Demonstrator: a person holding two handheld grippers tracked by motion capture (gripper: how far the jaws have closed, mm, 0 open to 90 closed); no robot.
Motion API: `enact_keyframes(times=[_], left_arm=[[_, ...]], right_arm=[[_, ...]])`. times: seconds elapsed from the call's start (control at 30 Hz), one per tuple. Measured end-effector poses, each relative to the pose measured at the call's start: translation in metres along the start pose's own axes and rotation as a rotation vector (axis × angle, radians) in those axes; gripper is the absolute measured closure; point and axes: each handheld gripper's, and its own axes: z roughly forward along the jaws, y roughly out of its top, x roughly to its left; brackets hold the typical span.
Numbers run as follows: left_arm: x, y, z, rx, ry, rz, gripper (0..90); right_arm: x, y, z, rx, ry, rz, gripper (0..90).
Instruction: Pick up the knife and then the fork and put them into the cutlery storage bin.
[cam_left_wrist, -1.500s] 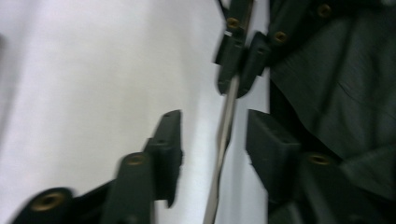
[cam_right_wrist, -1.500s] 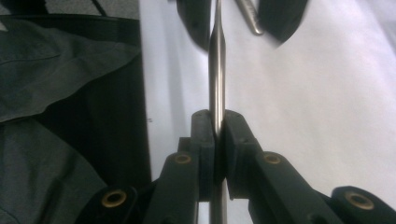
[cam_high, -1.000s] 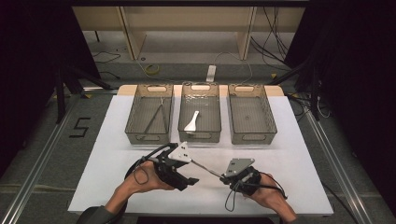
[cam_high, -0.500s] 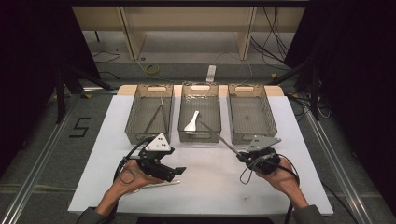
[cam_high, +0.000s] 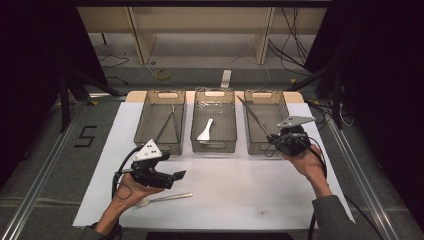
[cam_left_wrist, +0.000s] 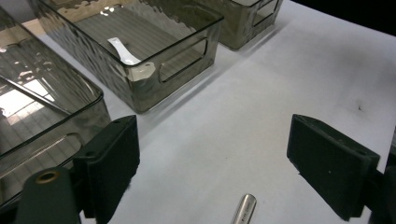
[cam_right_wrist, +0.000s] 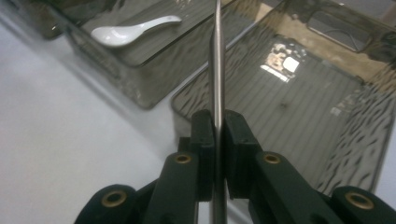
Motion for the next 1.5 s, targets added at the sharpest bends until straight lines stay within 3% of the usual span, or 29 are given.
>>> enact_keyframes(times=[0.2,0.37,0.47,0.63,1.1,1.37,1.5], left_arm=[[0.003,-0.006,-0.003,0.002,0.005,-0.022,15.9],[0.005,-0.008,-0.004,0.005,0.022,-0.032,15.7],[0.005,-0.009,-0.005,0.004,0.029,-0.032,15.4],[0.005,-0.011,-0.006,0.019,0.037,-0.032,15.4],[0.005,-0.012,-0.005,0.036,0.043,-0.025,15.4],[0.004,-0.012,-0.005,0.050,0.039,-0.018,15.4],[0.004,-0.012,-0.005,0.051,0.038,-0.017,15.4]], right_arm=[[-0.015,0.017,0.009,0.016,-0.022,0.062,84.5],[-0.022,0.029,0.018,0.032,-0.038,0.076,84.5],[-0.026,0.034,0.026,0.047,-0.048,0.109,84.4],[-0.033,0.031,0.041,0.087,-0.080,0.162,84.4],[-0.042,0.026,0.064,0.163,-0.134,0.232,84.3],[-0.042,0.025,0.072,0.189,-0.147,0.243,84.1],[-0.044,0.023,0.078,0.209,-0.122,0.274,82.7]])
